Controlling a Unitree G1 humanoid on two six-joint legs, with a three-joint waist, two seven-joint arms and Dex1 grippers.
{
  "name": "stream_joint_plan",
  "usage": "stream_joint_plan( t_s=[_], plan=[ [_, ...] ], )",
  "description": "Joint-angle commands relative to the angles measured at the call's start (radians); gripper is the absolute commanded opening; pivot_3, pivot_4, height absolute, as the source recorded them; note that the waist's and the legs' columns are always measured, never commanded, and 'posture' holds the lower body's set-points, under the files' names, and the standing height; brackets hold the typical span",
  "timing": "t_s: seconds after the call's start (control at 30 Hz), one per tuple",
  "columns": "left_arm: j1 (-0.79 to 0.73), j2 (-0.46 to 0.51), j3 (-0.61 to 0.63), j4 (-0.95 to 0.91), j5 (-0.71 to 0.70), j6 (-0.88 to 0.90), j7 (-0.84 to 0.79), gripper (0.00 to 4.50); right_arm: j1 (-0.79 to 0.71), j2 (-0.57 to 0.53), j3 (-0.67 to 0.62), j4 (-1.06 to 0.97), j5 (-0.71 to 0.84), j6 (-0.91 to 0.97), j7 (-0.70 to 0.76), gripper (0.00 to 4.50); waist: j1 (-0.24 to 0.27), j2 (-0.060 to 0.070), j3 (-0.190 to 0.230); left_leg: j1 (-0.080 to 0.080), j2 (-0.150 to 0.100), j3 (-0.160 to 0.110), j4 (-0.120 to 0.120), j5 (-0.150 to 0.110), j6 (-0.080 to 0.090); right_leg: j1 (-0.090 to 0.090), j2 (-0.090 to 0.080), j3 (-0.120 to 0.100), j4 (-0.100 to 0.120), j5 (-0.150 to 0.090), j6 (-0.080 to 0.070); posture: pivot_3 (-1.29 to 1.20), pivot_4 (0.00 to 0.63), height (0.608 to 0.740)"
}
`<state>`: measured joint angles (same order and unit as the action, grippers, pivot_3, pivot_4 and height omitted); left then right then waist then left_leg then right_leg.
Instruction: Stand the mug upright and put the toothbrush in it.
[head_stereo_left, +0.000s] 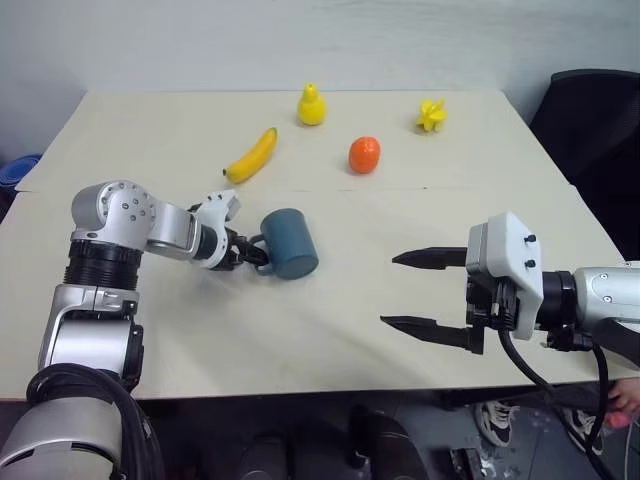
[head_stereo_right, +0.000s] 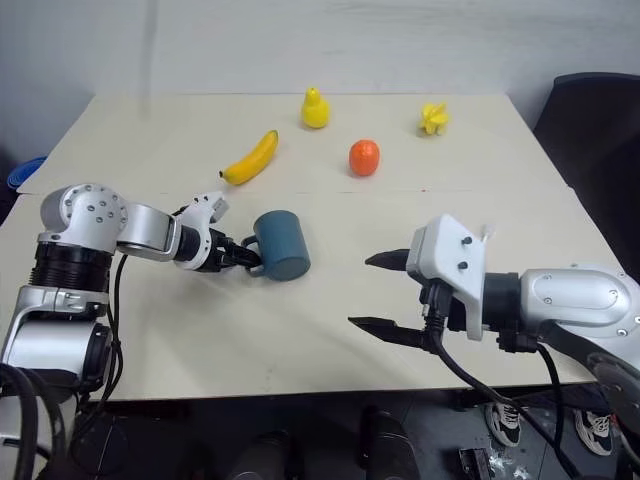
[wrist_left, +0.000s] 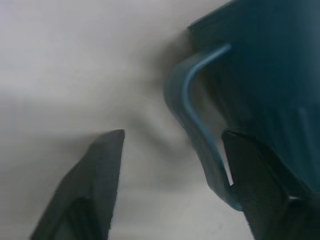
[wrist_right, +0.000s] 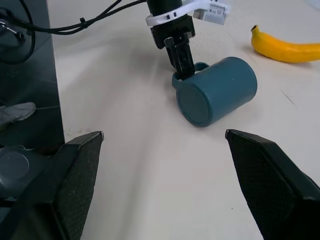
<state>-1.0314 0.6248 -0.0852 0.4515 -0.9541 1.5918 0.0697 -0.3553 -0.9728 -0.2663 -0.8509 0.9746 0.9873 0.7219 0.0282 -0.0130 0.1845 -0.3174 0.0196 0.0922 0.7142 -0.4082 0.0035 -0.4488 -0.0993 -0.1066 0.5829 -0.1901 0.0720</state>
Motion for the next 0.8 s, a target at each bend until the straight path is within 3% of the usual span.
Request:
stream_joint_plan(
  t_s=[0.03, 0.23, 0.37, 0.47, 0.6, 0.8],
  plan=[
    [-0.004, -0.043, -0.019, 0.06, 0.082, 0.023, -0.059, 1.91, 0.023, -0.026, -0.064, -0.034, 0.036, -0.013, -0.03, 4.07, 0.002, 0.0, 0.0, 0.0, 0.0, 0.0, 0.0, 0.0, 0.0, 0.0, 0.0, 0.0, -0.001, 0.0, 0.0, 0.0, 0.15, 0.74],
    [-0.032, -0.081, 0.027, 0.1, 0.198, 0.023, -0.12, 0.03, 0.076, -0.06, -0.11, -0.043, 0.055, -0.026, -0.047, 4.07, 0.0, 0.0, 0.0, -0.001, 0.0, 0.0, 0.0, 0.0, 0.001, 0.001, 0.0, 0.0, -0.001, 0.0, 0.0, 0.0, 0.15, 0.74],
    [-0.045, -0.097, 0.059, 0.08, 0.222, 0.023, -0.182, 0.03, 0.118, -0.058, -0.146, -0.045, 0.072, -0.032, -0.064, 4.07, 0.0, 0.0, 0.0, -0.001, 0.001, -0.001, 0.0, 0.0, 0.001, 0.001, 0.0, -0.001, -0.002, 0.0, 0.001, 0.0, 0.15, 0.74],
    [-0.031, -0.098, 0.078, -0.072, 0.196, -0.073, -0.31, 0.03, 0.159, -0.044, -0.161, -0.052, 0.046, -0.04, -0.107, 4.07, 0.0, -0.001, 0.001, -0.001, 0.001, -0.002, 0.0, -0.001, 0.001, 0.0, 0.0, -0.001, -0.003, 0.001, 0.001, 0.0, 0.15, 0.74],
    [0.055, -0.155, 0.108, -0.246, 0.264, -0.393, -0.39, 0.03, 0.196, -0.015, -0.189, -0.051, 0.042, -0.051, -0.187, 4.07, -0.001, -0.002, 0.001, -0.007, 0.002, -0.002, 0.001, -0.001, 0.001, -0.012, -0.001, 0.0, 0.0, 0.001, 0.001, 0.0, 0.15, 0.74],
    [0.302, -0.269, -0.012, -0.471, 0.529, -1.026, -0.448, 0.03, 0.235, -0.003, -0.195, -0.062, 0.044, -0.056, -0.257, 4.07, -0.004, -0.002, 0.001, -0.006, 0.002, 0.002, -0.001, -0.001, 0.0, -0.013, 0.0, 0.002, -0.002, 0.001, 0.001, 0.0, 0.15, 0.74]
  ],
)
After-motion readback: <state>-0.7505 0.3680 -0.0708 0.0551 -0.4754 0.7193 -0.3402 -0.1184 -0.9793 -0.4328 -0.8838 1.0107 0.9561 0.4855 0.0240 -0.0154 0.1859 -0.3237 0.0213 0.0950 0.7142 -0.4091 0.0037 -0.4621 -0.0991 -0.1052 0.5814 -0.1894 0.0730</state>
